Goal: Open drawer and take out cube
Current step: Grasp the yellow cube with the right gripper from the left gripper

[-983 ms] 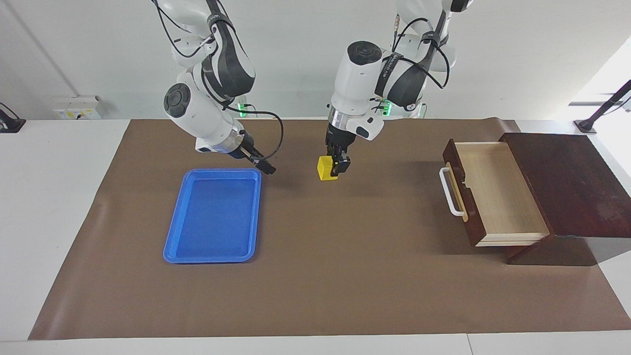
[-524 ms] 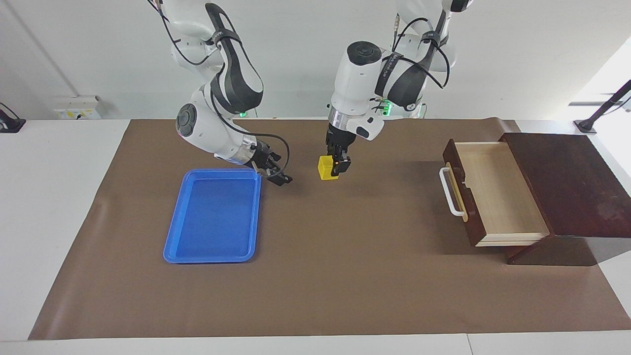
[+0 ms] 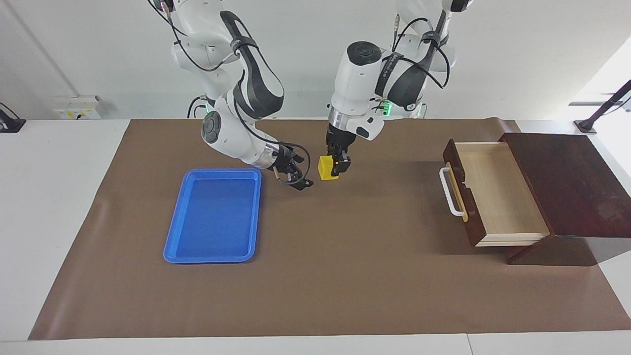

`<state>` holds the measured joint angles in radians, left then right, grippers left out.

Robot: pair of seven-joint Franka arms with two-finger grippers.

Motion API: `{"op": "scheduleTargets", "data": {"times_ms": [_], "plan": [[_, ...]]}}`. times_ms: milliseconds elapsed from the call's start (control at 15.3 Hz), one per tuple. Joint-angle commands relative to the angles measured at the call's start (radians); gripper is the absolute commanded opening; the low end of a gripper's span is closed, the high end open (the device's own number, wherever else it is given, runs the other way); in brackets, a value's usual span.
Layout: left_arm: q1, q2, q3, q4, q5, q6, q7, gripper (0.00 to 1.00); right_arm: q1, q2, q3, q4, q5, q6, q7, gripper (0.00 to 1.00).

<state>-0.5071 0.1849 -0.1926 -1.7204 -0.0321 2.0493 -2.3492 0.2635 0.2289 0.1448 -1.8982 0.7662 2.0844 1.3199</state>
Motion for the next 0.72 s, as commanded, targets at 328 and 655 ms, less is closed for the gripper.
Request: {"op": "scheduleTargets", "data": {"times_ms": [328, 655], "plan": [[-0.01, -0.001, 0.009, 0.005, 0.015, -0.012, -0.019, 0.0, 0.052, 0.024, -0.002, 0.06, 0.018, 0.034, 0.09, 1.0], [-0.008, -0.002, 0.009, -0.002, 0.015, -0.023, -0.018, 0.0, 0.034, 0.036, -0.002, 0.093, 0.021, 0.043, 0.081, 1.0]]}}
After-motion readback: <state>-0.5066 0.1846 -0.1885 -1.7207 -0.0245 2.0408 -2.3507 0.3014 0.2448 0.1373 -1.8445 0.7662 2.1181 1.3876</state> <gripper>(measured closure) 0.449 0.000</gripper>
